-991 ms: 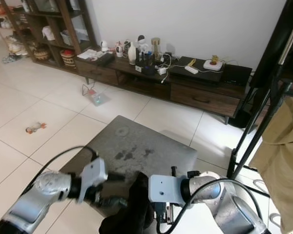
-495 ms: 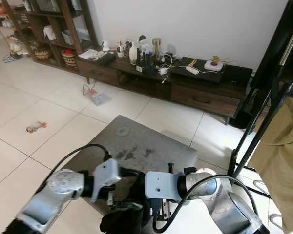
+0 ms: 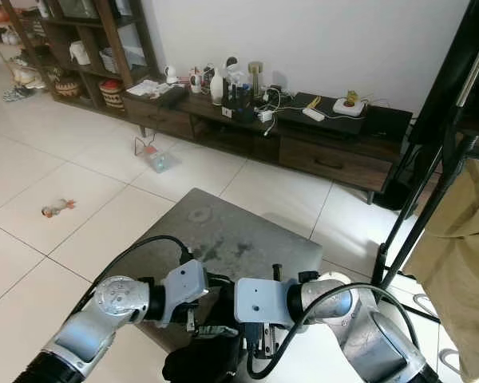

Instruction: Hang hanger

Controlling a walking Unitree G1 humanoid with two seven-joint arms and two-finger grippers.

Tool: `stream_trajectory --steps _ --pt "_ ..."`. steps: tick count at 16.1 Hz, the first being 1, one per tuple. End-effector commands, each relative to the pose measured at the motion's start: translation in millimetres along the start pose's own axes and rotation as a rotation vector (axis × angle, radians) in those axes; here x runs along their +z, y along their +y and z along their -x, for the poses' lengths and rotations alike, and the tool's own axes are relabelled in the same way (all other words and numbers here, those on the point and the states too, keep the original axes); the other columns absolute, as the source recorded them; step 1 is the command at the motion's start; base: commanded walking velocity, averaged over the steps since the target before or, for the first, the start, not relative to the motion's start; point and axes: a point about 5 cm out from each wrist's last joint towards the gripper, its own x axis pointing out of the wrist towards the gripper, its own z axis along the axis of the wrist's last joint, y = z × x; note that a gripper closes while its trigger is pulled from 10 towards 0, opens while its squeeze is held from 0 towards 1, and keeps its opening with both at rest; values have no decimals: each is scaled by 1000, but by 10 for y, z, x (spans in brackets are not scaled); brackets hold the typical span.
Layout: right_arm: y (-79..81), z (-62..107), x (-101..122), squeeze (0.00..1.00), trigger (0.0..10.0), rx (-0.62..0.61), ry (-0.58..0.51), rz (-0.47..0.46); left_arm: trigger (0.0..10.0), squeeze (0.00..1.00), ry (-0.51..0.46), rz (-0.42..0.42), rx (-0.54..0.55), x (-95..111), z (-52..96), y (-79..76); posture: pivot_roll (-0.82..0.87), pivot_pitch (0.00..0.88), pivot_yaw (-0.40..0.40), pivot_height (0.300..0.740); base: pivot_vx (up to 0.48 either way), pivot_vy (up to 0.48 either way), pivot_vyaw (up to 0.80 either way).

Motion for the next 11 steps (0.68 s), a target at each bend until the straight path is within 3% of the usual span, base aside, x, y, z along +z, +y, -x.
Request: stream_trajectory --steps 1,11 --pt "-13 13 153 0 0 -5 -55 43 0 0 3 -6 7 -14 -6 20 -46 111 50 740 0 0 0" --pt "-34 41 192 0 0 -17 -69 50 0 0 -46 27 -14 9 -56 9 -55 108 50 740 0 0 0"
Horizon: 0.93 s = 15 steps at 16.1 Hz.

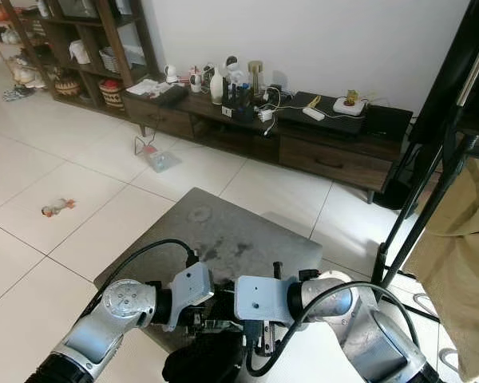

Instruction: Hang hanger

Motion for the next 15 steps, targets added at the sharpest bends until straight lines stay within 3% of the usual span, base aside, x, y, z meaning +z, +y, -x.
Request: stream_trajectory --steps 1,15 --pt "-18 35 179 0 0 -5 -72 50 0 0 -15 0 13 18 22 40 -56 103 51 740 0 0 0" --pt "-36 33 149 0 0 -31 -71 34 0 0 -42 23 51 28 78 79 -54 71 54 740 0 0 0"
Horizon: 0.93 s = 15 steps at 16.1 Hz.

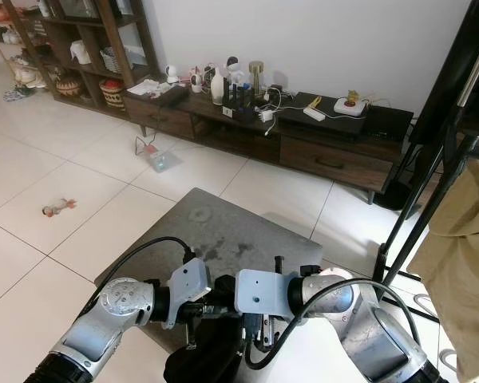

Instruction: Hang hanger

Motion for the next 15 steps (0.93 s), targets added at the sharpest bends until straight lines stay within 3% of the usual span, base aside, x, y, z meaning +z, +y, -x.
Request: stream_trajectory --steps 1,9,10,11,14,15 --pt "6 13 126 0 0 11 -60 33 0 0 -9 -2 44 14 48 51 -53 71 53 740 0 0 0" --pt "-62 16 109 0 0 -34 -46 37 0 0 -17 1 79 23 124 80 -40 85 46 740 0 0 0" --pt "-104 8 82 0 10000 -70 -28 31 0 0 -15 0 93 11 141 86 -40 84 46 740 0 0 0" --pt "-116 10 76 1000 10000 -79 -34 12 0 0 -17 -6 112 12 156 100 -41 86 47 740 0 0 0" --pt "-99 61 -33 1000 10000 -84 -2 -22 0 0 -25 -68 246 38 273 222 -38 94 48 740 0 0 0" --pt "-90 68 -53 1000 10000 -83 2 -30 0 0 -8 -82 245 18 288 216 -38 94 48 740 0 0 0"
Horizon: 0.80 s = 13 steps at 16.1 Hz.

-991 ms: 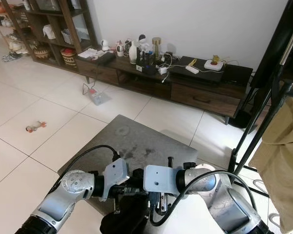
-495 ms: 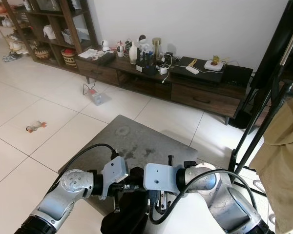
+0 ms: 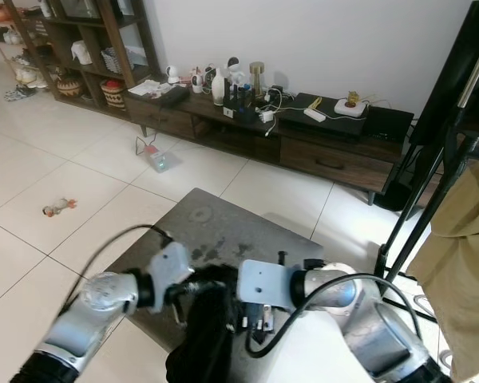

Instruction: Hang hanger

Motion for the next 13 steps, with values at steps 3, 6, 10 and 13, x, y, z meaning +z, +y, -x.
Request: stream_trajectory --steps 3,6,10,13 --pt "-47 83 -58 1000 10000 -41 -10 -60 0 0 12 -12 -5 -36 53 -35 -42 100 51 740 0 0 0" --pt "2 59 -345 1000 10000 -66 75 -179 0 0 -44 -146 84 133 76 48 -40 104 49 740 0 0 0" --pt "105 -145 -849 1000 10000 -224 230 -457 0 0 -38 -280 34 249 111 -7 -36 106 50 740 0 0 0" --pt "369 -360 -1061 1000 10000 -196 231 -692 0 0 -58 -339 47 321 68 -18 -29 113 45 740 0 0 0"
